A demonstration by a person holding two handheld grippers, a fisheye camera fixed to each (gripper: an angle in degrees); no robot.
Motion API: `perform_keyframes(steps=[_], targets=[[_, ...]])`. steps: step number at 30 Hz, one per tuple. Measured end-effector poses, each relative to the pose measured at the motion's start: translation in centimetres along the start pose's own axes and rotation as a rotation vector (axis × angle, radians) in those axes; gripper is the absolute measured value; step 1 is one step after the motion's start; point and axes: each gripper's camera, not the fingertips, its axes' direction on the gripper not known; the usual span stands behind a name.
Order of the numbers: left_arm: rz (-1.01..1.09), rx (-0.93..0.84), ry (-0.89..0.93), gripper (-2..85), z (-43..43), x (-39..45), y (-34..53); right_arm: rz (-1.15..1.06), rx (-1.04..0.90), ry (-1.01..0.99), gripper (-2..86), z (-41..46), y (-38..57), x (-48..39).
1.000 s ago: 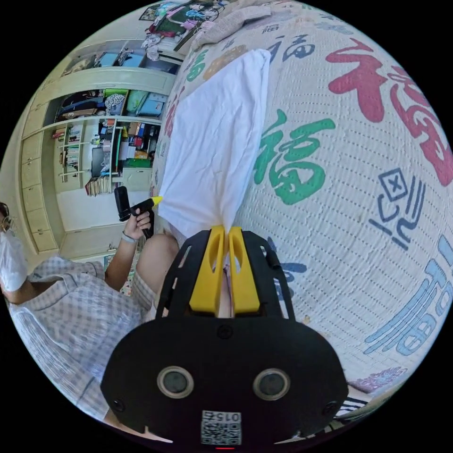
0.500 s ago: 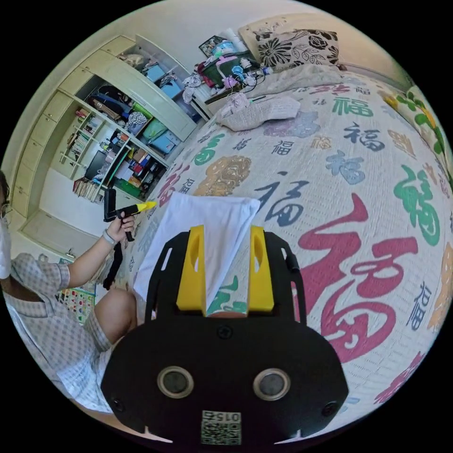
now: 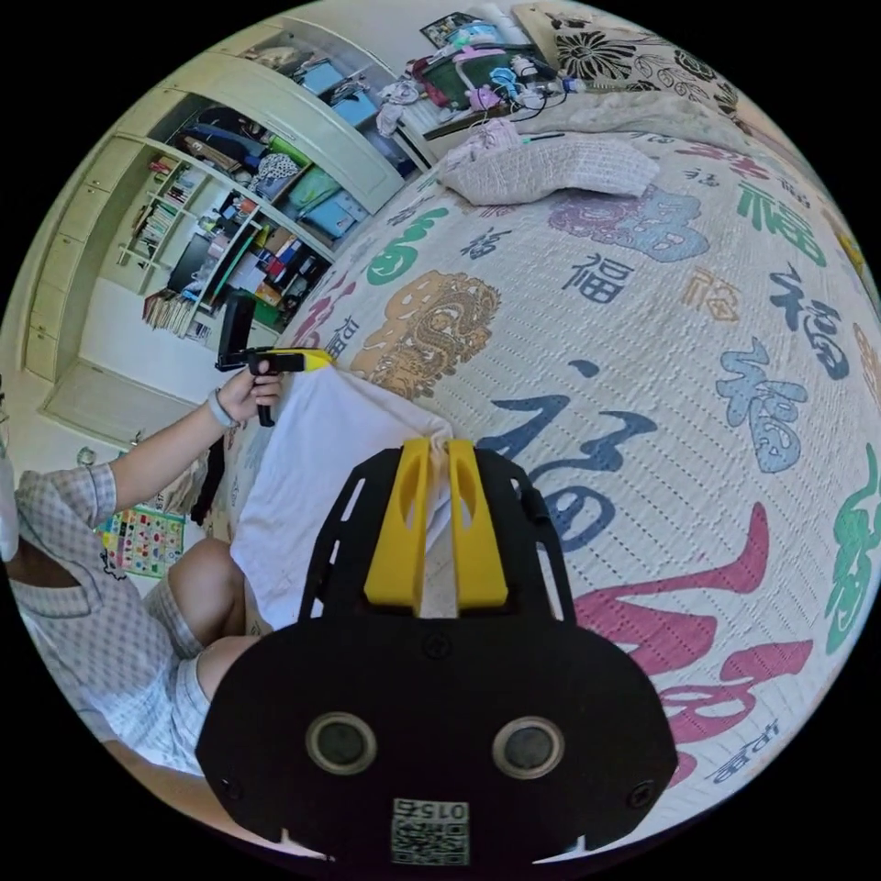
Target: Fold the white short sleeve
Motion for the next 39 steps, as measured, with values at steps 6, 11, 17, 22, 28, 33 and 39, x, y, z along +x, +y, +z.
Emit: perform_keyframes(steps=[6,11,17,22,28,33,39], targets=[[0.211,0.110,0.118,0.2,-4.7,4.7,3.6,-0.149,0.150,-0.102,3.6,-3.5,3.2,-3.4],[0.508,0.078,0.142,0.1,-8.1,12.8,12.0,-0.340,0.087,-0.137,3.2,-4.8,9.9,-10.1],[0.597,-0.121,0.029,0.1,-5.9,17.4,22.1,-0.381,-0.143,-0.083,3.3,1.2,16.4,-14.8],[0.625,-0.270,-0.132,0.3,-3.2,18.8,26.4,-0.362,-0.275,0.027,3.4,6.8,17.9,-16.0],[0.565,-0.341,-0.139,3.3,-5.9,20.1,28.3,-0.255,-0.268,0.065,5.1,4.8,17.3,-17.5],[0.509,-0.198,-0.167,5.7,-8.4,21.6,27.7,-0.306,-0.097,0.065,5.7,3.8,14.6,-20.9],[0.410,-0.330,-0.146,2.0,-5.1,19.2,28.9,-0.338,-0.303,0.094,-0.3,13.2,12.8,-21.1]])
